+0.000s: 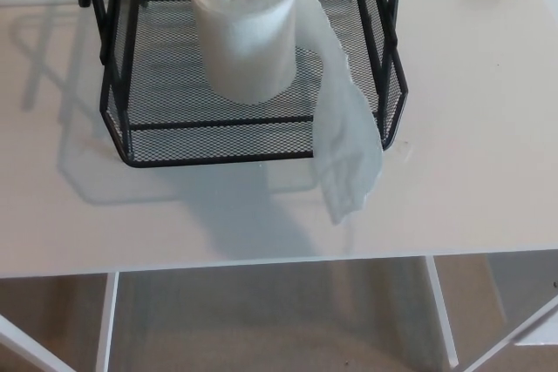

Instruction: The robot walks towards a desk on which a file tray is kept in the middle and a toilet paper roll is kept on its right. The robot uses its right hand to hook on finger in the gap of the roll and grabs it, lifts it and places it on the tray.

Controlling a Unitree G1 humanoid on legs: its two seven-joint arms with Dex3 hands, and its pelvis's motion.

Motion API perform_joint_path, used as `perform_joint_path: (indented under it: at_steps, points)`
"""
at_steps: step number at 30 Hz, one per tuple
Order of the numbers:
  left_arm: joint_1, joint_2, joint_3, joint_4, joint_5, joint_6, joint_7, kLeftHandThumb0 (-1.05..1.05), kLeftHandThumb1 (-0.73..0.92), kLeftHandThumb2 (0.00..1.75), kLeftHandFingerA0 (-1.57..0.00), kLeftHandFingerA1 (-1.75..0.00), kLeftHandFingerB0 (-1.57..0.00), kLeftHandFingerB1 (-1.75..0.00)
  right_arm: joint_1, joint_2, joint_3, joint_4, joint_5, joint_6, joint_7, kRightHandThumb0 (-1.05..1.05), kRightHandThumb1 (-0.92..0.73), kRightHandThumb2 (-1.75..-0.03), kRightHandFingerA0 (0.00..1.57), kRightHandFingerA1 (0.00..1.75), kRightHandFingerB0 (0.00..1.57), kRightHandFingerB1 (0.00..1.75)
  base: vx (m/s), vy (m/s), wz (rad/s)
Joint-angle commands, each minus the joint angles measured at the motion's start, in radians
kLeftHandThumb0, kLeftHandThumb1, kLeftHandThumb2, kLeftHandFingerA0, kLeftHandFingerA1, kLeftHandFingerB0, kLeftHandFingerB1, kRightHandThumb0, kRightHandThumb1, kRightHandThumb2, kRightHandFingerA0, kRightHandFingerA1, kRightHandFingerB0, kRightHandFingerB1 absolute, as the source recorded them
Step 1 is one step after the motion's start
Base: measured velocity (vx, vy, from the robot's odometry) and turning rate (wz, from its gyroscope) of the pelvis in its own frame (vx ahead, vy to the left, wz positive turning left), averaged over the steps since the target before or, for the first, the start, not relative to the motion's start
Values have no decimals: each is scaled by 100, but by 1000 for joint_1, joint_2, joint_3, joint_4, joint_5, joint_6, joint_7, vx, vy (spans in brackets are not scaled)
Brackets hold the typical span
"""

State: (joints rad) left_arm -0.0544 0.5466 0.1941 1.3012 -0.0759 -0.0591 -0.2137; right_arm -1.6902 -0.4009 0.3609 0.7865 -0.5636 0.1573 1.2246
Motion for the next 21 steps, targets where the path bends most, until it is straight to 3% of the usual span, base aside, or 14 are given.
perform_joint_path:
  at_steps: [1, 2, 4, 5, 6, 8, 9, 10, 13, 15, 16, 17, 18, 21]
  points:
    - [19, 23, -10, 2, 29, -16, -12, -103, 78, 85, -71, -116, -38, -109, 1, -210, -218, 62, 215, 164, 149, -44, -52, -56, 84, 78, 14, 32, 0, 0, 0]
    - [25, 25, -8, -5, 25, -22, -18, -105, 79, 83, -73, -116, -41, -105, 30, -265, -251, 43, 233, 135, 158, -46, -52, -56, 84, 90, 14, 33, 0, 0, 0]
    - [33, 27, -3, -7, 20, -17, -15, -102, 76, 88, -73, -118, -40, -110, 89, -330, -285, -26, 223, 130, 123, -41, -53, -56, 83, 83, 16, 31, 0, 0, 0]
    - [33, 27, 0, -6, 18, -14, -15, -101, 75, 88, -71, -119, -40, -112, 128, -381, -317, -70, 228, 130, 120, -51, -40, -71, 81, 98, 14, 42, 0, 0, 0]
    - [32, 26, 7, -4, 11, -11, -17, -102, 75, 85, -71, -118, -42, -106, 223, -442, -392, -171, 230, 160, 80, -48, -55, -57, 84, 78, 19, 32, 0, 0, 0]
    - [28, 19, 22, 5, -2, -4, -13, -103, 73, 86, -74, -118, -43, -106, 393, -533, -537, -317, 245, 223, 27, -46, -55, -57, 83, 71, 18, 32, 0, 0, 0]
    - [25, 20, 14, 4, 7, -1, -7, -103, 74, 86, -75, -116, -45, -106, 505, -576, -694, -337, 279, 278, 28, -32, -57, -57, 82, 84, 16, 28, 0, 0, 0]
    - [26, 23, 7, 2, 15, -3, -9, -102, 77, 87, -73, -115, -43, -105, 586, -600, -801, -347, 299, 279, 24, -34, -58, -57, 83, 66, 18, 29, 0, 0, 0]
    - [38, 23, 5, -4, 17, -26, -16, -103, 79, 86, -66, -117, -33, -110, 811, -631, -1107, -283, 337, 140, -31, -35, -56, -58, 86, 67, 20, 30, 0, 0, 0]
    - [40, 19, 6, -1, 16, -28, -11, -103, 82, 84, -70, -113, -37, -101, 927, -603, -1273, -318, 313, 137, -90, -38, -56, -58, 87, 65, 19, 30, 0, 0, 0]
    - [44, 16, 18, 2, 3, -19, -10, -104, 81, 83, -69, -113, -37, -104, 995, -580, -1371, -331, 300, 147, -133, -44, -55, -57, 76, 56, 20, 31, 0, 0, 0]
    - [44, 12, 22, 5, 0, -16, -4, -102, 79, 85, -70, -114, -38, -102, 1053, -566, -1448, -301, 331, 108, -158, -44, -56, -58, 70, 107, 15, 29, 0, 0, 0]
    - [47, 11, 23, 8, 0, -19, -1, -103, 80, 86, -69, -116, -32, -110, 1141, -545, -1524, -240, 362, 38, -233, -59, -42, -75, 82, 71, 13, 43, 0, 0, 0]
    - [45, 8, 40, 11, -16, -12, 6, -100, 78, 88, -71, -120, -35, -112, 1346, -490, -1605, -92, 405, -132, -474, -66, -43, -77, 75, 85, 15, 43, 0, 0, 0]
